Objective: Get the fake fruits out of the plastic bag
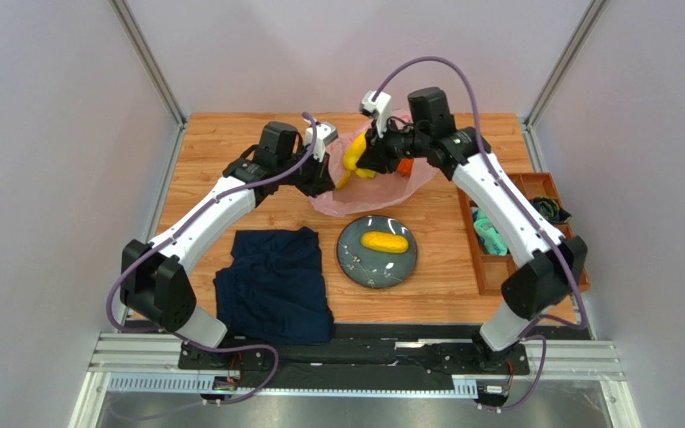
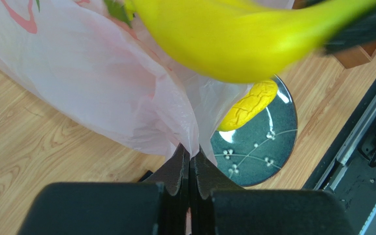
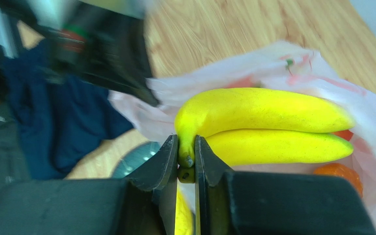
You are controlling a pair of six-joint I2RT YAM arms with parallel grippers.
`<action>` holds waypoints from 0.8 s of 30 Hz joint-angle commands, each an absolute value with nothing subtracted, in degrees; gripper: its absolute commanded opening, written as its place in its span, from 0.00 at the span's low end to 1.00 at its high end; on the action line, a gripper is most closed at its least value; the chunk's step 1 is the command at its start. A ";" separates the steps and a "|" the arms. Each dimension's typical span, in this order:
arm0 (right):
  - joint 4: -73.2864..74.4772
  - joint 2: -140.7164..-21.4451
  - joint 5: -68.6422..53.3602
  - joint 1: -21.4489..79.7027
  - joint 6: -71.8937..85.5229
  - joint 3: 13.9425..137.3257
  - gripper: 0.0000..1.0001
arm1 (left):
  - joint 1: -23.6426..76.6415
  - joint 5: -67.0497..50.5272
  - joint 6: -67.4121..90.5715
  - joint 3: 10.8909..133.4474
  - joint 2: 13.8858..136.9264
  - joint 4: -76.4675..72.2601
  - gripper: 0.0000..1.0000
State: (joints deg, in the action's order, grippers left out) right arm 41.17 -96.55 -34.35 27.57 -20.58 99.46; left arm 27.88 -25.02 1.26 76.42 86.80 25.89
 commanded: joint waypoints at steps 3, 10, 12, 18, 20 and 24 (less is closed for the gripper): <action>28.86 -89.22 -36.83 28.47 -4.60 91.87 0.04 | 27.95 -25.40 3.34 80.15 88.68 25.31 0.00; 16.54 -76.66 -35.06 32.95 0.97 76.05 0.02 | 27.34 -25.75 4.04 82.53 90.87 25.84 0.00; 9.63 -71.04 -36.12 33.40 1.05 70.43 0.00 | 26.20 -27.33 3.35 84.80 92.28 27.15 0.00; -6.28 -62.59 -35.08 36.20 7.64 52.31 0.00 | 24.35 -27.43 -5.71 88.68 96.94 34.80 0.00; -8.78 -62.84 -32.79 37.17 7.56 49.32 0.00 | 23.65 -27.07 -5.45 88.16 96.07 34.46 0.00; -15.87 -64.07 -29.62 38.93 6.14 44.40 0.00 | 23.47 -27.42 -3.87 86.49 93.17 33.13 0.00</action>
State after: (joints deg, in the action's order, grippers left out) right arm -2.48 -63.26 -33.41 37.74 5.06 48.56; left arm 23.79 -26.68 -2.42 86.52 96.77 33.19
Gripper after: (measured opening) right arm 0.163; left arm 0.009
